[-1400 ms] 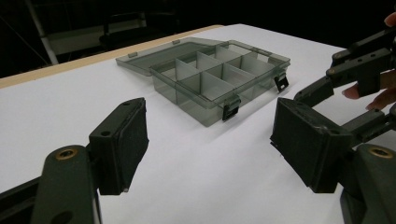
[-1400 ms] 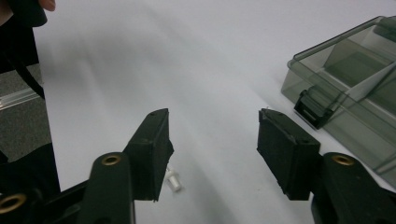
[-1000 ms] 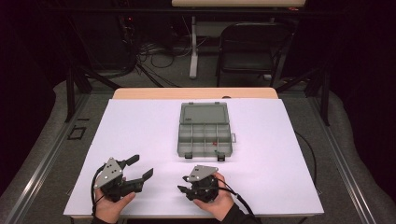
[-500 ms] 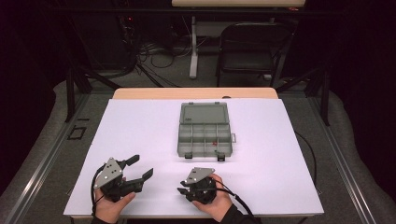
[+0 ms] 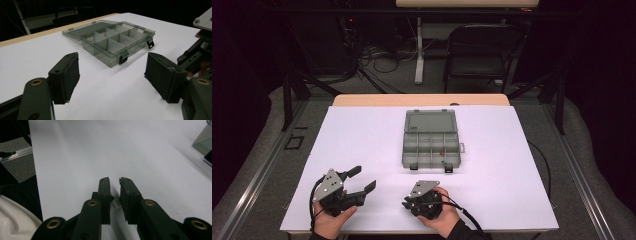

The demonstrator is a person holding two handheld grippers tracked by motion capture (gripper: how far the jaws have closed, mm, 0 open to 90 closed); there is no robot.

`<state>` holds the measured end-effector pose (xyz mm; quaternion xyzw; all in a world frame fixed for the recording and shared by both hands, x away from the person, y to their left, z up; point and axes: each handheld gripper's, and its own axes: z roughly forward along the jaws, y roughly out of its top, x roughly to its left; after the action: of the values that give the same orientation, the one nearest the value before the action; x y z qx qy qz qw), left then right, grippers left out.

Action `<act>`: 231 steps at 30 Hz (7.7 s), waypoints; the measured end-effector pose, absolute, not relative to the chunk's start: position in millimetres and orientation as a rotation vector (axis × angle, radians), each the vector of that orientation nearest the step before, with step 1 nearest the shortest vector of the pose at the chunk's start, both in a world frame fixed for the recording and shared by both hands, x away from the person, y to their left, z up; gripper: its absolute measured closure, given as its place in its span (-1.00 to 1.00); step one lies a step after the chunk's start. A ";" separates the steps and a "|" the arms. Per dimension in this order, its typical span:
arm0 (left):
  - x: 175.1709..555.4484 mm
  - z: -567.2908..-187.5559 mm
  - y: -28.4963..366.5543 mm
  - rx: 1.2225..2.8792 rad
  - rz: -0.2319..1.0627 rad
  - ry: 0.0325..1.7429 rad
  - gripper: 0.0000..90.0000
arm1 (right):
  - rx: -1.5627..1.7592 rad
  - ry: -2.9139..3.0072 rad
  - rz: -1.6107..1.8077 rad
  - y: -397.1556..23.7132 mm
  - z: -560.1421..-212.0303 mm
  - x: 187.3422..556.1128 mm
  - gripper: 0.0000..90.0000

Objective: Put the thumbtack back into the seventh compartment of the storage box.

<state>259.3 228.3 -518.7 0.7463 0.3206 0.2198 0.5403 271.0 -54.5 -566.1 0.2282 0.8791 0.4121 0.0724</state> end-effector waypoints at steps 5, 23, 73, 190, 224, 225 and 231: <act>259.4 -518.8 228.5 1.771 0.521 0.763 -0.39 | 0.687 2.642 1.237 -54.8 -566.9 271.0 0.85; 259.7 -519.0 228.5 1.776 0.521 0.760 -0.39 | 0.692 2.638 1.247 -54.9 -566.2 270.6 0.86; 260.3 -519.2 228.5 1.773 0.524 0.767 -0.40 | 0.878 2.355 1.449 -123.3 -502.9 286.4 0.86; 261.1 -519.9 229.0 1.763 0.525 0.790 -0.39 | 1.012 2.201 1.271 -140.2 -482.9 316.4 -0.24; 260.4 -519.5 229.5 1.761 0.534 0.794 -0.39 | 1.095 2.047 1.309 -211.0 -522.2 236.8 -0.25; 260.7 -519.6 229.7 1.762 0.535 0.795 -0.40 | 1.103 2.045 1.304 -213.4 -522.4 236.6 -0.25; 261.4 -520.0 229.7 1.766 0.538 0.795 -0.40 | 1.128 1.994 1.322 -222.6 -525.3 238.9 -0.23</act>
<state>261.4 229.7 -520.0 0.7418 0.3339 0.2260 0.5359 238.9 -222.6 -525.3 0.4132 0.7308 0.4845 0.2459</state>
